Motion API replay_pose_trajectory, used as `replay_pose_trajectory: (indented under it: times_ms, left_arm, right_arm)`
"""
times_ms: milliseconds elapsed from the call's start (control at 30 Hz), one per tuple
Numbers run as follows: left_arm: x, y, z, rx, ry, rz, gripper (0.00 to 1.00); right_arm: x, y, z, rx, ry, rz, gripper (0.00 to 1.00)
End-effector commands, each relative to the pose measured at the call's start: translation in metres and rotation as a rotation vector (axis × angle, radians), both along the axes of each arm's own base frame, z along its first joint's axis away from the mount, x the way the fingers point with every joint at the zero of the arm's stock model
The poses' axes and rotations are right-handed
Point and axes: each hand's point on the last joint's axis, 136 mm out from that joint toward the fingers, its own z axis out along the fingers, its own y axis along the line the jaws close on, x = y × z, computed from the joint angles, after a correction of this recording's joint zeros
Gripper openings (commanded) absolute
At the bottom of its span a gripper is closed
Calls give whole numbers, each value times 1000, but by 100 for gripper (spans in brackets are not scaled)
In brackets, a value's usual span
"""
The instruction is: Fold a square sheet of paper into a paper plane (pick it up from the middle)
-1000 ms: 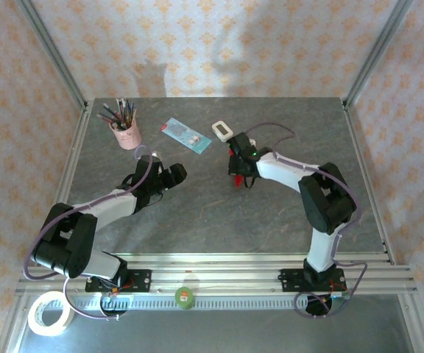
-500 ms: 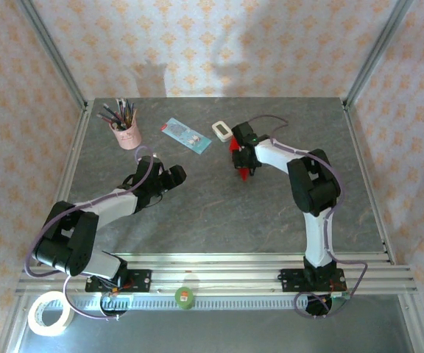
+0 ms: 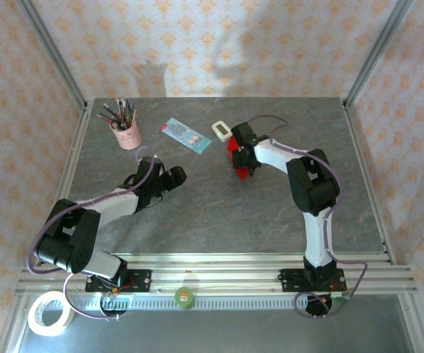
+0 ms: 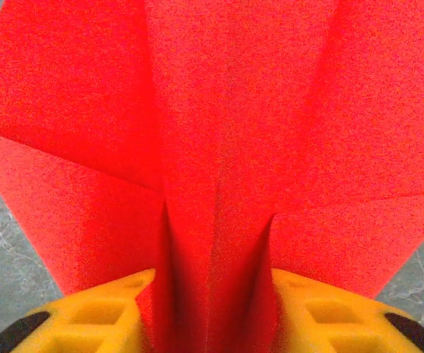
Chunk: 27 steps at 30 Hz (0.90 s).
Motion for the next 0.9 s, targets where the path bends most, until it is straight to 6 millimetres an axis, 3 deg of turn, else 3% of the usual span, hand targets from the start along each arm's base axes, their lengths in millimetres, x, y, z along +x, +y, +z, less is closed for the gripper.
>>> replay_pose_trajectory:
  times_ms: [0,267,533,700,867]
  left_arm:
    - [3,1,-2,5,2,-9,85]
    - [4,2,-3,11,5,-8,85]
    - [5,2,4,7,-8,-6,86]
    - [5,1,3,6,-7,-7,85]
    - [6,-1,1,0,-1,-13,85]
  right_arm:
    - [-16,-20,-32,-91,61,-25,44]
    - [-32,-39,-49,-174,80,-27,52]
    - [-40,-39,-19,-148,60,14,50]
    - [-56,-44,-21,-149,95,19,50]
    - [-59,-49,-26,-166,99,1,51]
